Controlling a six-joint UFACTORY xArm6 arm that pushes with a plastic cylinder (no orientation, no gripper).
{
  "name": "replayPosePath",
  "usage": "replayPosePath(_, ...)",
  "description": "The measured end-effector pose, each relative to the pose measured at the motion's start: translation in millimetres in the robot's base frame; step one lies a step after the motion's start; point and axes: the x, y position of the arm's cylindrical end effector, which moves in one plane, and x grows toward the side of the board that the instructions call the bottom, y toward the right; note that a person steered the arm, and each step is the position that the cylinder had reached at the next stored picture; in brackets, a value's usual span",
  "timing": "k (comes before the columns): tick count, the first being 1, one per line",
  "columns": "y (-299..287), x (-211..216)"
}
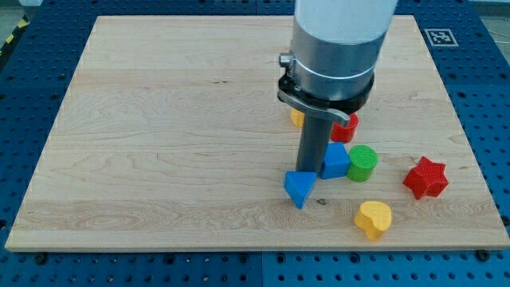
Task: Move the blue cube and green circle slightly to the right side of the board
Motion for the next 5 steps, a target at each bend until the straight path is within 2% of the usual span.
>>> replayPosePath(2, 36.3, 0.0)
replayPosePath(5, 32.3, -15.1)
